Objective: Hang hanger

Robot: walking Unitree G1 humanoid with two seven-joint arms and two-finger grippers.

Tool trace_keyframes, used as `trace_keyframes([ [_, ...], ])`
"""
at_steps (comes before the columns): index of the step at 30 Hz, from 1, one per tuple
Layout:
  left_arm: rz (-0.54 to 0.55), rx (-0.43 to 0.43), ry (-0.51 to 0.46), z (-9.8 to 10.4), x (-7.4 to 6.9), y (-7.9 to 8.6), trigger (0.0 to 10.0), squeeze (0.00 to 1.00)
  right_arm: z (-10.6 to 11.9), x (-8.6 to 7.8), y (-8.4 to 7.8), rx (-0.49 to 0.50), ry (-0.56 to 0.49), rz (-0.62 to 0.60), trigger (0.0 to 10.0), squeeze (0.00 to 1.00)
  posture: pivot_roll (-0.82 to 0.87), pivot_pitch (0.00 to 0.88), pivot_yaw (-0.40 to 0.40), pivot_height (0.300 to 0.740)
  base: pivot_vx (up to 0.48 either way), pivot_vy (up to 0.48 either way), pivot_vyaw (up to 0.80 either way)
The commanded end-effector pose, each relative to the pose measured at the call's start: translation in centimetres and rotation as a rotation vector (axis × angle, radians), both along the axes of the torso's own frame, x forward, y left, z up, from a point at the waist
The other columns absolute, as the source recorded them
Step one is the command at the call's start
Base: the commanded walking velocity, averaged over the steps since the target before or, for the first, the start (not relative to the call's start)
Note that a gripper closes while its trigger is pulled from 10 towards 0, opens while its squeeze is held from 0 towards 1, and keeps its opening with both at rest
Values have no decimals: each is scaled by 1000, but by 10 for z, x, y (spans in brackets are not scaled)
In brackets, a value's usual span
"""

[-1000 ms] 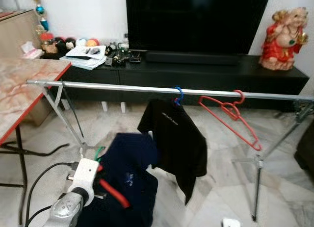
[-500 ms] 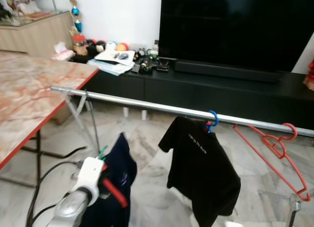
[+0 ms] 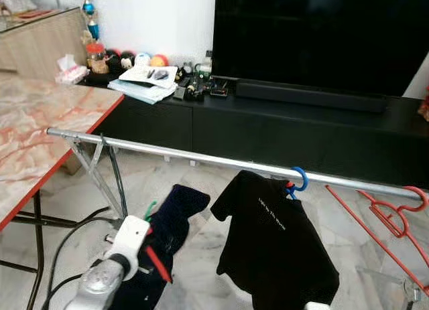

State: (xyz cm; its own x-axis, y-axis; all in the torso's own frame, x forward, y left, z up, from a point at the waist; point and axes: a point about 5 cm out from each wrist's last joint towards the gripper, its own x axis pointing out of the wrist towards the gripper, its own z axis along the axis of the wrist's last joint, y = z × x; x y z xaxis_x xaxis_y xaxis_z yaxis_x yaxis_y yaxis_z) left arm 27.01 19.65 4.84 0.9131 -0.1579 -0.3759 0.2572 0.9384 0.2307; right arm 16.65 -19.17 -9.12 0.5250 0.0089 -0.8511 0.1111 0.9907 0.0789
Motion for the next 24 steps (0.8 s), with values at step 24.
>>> trace_keyframes([
  [24,51,73,-28,4,8,8,10000,0,-1,-6,-11,-27,33,14,10000,0,-11,17,-15,740,0,-250,0],
])
